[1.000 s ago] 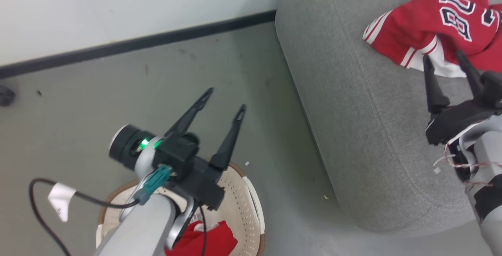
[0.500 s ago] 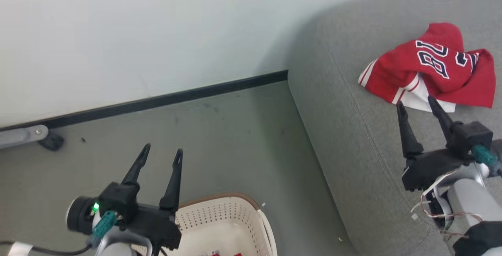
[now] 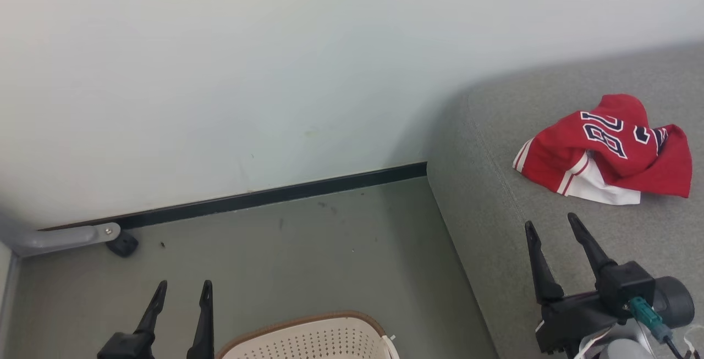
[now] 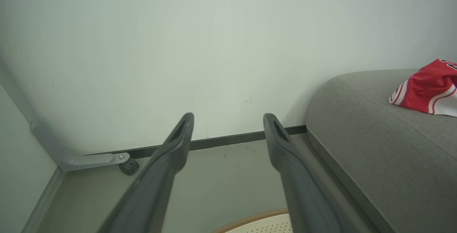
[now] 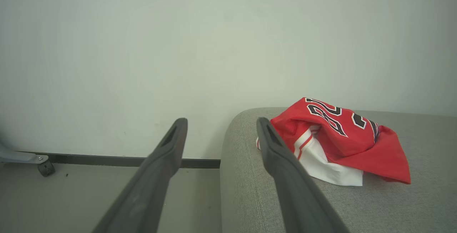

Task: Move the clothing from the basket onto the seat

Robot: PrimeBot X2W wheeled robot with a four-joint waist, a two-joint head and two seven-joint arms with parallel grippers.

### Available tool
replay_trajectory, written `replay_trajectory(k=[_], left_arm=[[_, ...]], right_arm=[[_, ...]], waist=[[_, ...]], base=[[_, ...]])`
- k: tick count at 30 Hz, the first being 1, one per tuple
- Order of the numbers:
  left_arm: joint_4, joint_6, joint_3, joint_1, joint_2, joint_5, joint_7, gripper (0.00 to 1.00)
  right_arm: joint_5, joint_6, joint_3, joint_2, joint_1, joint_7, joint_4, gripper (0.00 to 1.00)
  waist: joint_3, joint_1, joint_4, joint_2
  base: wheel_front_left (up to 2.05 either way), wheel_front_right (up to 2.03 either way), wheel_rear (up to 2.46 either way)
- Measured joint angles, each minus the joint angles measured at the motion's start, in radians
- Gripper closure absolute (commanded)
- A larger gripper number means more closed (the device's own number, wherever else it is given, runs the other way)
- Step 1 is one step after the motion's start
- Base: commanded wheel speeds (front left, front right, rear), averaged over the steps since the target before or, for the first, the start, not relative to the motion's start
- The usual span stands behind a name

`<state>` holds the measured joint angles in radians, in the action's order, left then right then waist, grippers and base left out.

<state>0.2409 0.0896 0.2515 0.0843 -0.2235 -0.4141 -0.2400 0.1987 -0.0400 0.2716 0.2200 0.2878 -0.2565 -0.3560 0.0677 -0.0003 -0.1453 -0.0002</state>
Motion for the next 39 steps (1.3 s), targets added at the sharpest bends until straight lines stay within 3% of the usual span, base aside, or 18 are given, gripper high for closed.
replay_trajectory(k=[15,39], left_arm=[[-0.101,0.025,-0.079,-0.148,0.013,-0.008,-0.009,0.00],[-0.163,0.029,-0.127,-0.174,0.013,0.004,-0.010,0.00]], right_arm=[[-0.018,-0.048,0.008,-0.029,-0.235,0.000,0.229,0.00],[-0.024,-0.066,-0.005,-0.055,-0.263,0.000,0.318,0.00]], waist=[[-0.072,0.0002,0.031,0.0002],[-0.038,0.0003,0.037,0.0002]], base=[[0.00,0.00,0.00],[0.00,0.00,0.00]])
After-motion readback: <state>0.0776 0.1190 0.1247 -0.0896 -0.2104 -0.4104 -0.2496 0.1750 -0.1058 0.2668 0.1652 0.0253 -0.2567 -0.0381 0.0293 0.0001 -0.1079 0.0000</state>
